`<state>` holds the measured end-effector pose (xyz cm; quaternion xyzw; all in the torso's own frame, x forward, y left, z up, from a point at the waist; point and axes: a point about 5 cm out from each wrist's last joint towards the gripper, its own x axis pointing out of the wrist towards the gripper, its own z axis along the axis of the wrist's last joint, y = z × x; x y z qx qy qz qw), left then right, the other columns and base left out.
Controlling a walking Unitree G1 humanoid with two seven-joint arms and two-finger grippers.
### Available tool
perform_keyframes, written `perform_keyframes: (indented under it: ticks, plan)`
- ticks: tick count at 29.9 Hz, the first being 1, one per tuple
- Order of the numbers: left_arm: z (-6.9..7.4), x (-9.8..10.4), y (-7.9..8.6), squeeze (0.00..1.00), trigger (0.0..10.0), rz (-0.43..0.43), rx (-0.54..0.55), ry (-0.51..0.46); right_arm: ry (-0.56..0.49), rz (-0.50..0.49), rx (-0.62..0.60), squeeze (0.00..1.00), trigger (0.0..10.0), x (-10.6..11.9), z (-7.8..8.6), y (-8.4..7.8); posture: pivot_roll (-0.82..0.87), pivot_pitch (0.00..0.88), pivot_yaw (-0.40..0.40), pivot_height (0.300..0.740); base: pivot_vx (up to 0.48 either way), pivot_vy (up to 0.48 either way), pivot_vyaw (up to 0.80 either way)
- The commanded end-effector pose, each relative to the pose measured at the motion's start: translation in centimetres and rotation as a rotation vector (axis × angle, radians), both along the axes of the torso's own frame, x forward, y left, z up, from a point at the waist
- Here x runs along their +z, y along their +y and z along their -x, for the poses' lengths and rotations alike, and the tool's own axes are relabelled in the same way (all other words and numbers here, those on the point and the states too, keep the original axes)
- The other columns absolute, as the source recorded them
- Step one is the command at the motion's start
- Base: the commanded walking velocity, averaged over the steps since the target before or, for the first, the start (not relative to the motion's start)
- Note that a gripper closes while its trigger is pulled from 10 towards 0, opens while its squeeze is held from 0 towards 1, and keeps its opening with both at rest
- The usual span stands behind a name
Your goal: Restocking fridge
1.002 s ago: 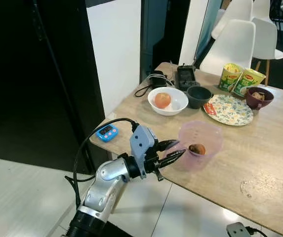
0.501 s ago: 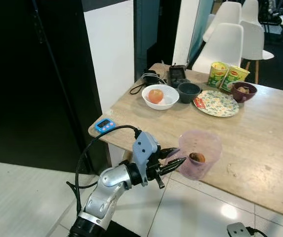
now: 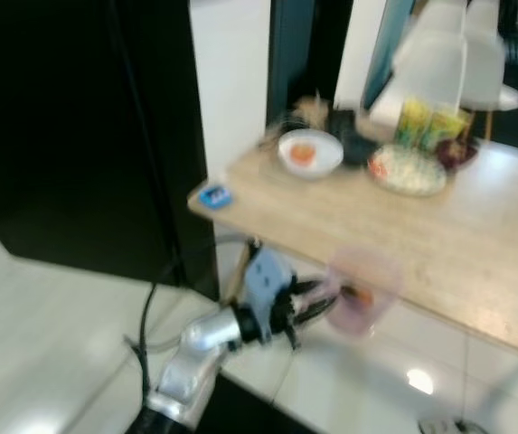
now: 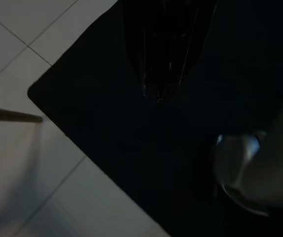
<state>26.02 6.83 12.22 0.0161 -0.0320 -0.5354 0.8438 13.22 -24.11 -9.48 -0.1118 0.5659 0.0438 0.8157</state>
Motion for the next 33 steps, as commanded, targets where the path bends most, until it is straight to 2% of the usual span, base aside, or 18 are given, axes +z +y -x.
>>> perform_keyframes:
  ticks: [1, 11, 28, 33]
  plan:
    - [0.0, 0.4, -0.3, 0.00, 10.0, 0.011, -0.004, -0.020, -0.007, 0.008, -0.008, 0.00, 10.0, 0.1, -0.2, -0.3, 0.01, 0.000, -0.058, 0.740, -0.345, 0.000, 0.00]
    - [0.3, -0.9, 0.0, 0.00, 10.0, -0.026, 0.005, -0.005, 0.007, 0.018, -0.005, 0.00, 10.0, 0.1, -0.2, -0.4, 0.01, 0.000, -0.056, 0.740, -0.062, 0.000, 0.00]
    - [0.5, -2.4, -0.5, 0.00, 10.0, -0.032, 0.001, 0.033, 0.020, 0.057, 0.003, 0.00, 10.0, 0.2, -0.3, -0.5, -0.02, 0.000, -0.052, 0.740, 0.000, 0.000, -0.75]
    - [0.7, -4.8, 0.2, 0.00, 10.0, -0.098, 0.034, 0.088, 0.023, 0.078, -0.003, 0.00, 10.0, 0.1, -0.3, -0.5, -0.02, 0.000, -0.046, 0.740, 0.000, 0.000, -0.75]
